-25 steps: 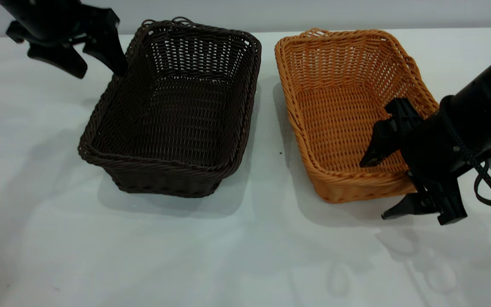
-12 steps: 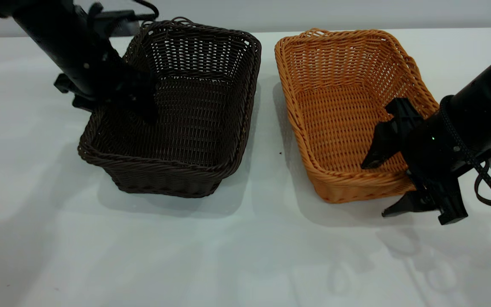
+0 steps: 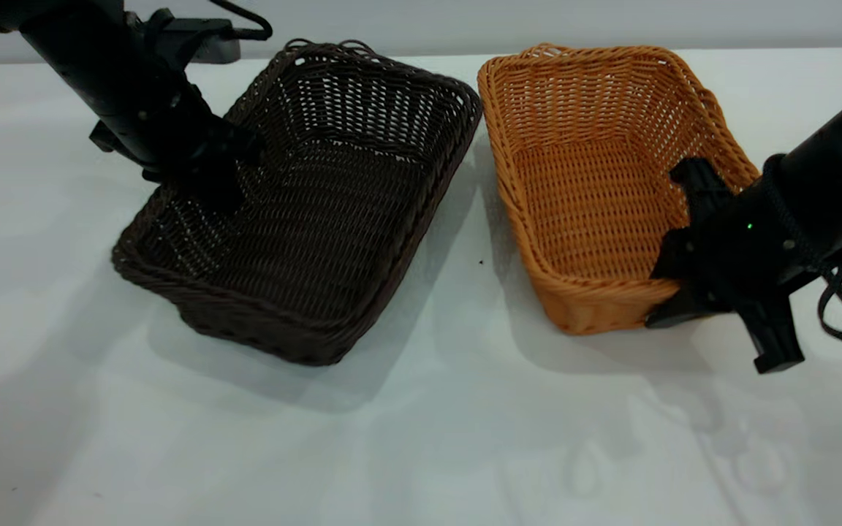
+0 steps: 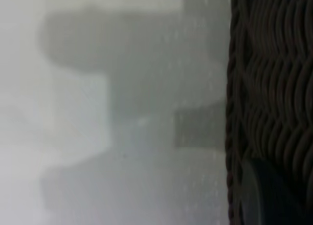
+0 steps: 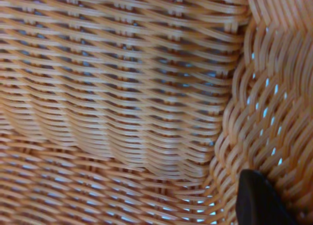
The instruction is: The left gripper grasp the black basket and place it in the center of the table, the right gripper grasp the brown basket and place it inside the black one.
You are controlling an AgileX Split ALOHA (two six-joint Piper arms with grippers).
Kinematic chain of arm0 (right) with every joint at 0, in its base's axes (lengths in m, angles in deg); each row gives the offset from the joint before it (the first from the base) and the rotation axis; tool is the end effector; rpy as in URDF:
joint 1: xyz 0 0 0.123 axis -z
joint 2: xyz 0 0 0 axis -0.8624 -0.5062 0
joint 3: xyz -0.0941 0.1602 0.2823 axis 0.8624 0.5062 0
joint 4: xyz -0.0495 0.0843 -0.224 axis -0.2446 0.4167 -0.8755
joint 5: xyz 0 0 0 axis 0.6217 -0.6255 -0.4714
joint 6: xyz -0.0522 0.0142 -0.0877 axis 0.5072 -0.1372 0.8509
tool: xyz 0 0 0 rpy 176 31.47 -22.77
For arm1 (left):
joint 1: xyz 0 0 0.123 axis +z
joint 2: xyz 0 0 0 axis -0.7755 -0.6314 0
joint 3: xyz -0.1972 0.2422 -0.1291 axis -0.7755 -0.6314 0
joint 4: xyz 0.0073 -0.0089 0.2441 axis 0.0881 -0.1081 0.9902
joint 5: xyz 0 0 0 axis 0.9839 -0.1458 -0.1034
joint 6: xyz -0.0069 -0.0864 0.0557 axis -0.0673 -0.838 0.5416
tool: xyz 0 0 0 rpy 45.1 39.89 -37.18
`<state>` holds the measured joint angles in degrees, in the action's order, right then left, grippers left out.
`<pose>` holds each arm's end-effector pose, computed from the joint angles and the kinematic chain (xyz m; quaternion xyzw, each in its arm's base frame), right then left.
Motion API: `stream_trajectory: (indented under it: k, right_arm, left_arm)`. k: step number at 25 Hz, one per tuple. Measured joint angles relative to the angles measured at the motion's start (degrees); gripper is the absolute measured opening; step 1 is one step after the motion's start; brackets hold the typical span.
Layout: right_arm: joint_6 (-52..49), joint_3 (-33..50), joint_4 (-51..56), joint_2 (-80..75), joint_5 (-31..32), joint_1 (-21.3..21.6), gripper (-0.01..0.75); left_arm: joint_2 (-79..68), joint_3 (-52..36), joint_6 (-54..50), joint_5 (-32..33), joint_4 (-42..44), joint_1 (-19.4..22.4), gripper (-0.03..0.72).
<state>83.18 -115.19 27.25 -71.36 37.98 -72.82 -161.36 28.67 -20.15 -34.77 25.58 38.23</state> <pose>0.3103 0.1009 0.0660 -0.6049 -0.7682 -0.2097 0.0054 0.4535 -0.1131 0.0773 0.1673 0.9629 -0.0660 0.2010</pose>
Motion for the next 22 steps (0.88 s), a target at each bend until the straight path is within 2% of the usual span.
stream_trajectory:
  k: [5,7,10,13,19,22]
  right_arm:
    - [7.8,-0.2,-2.1,3.2,3.6,6.1,0.080]
    - [11.8,-1.0,-4.5,4.1,6.9,10.3,0.080]
    - [16.5,-4.1,-12.2,4.3,17.1,16.5,0.079]
    - [17.3,-8.6,-22.0,4.6,28.6,20.4,0.079]
    - [12.8,-20.3,-41.9,4.6,41.7,22.8,0.079]
    - [10.9,-25.8,-47.5,4.6,46.5,22.8,0.079]
  left_arm:
    - [1.7,0.0,4.1,0.7,7.7,0.1,0.076]
    - [2.0,0.0,7.2,0.7,10.7,0.1,0.076]
    - [2.0,0.0,13.7,0.3,11.1,-0.4,0.076]
    - [2.0,0.0,23.7,-1.6,11.1,-2.1,0.076]
    - [2.0,0.0,43.4,-8.5,11.0,-7.4,0.076]
    - [1.4,0.2,50.0,-12.8,11.1,-10.0,0.076]
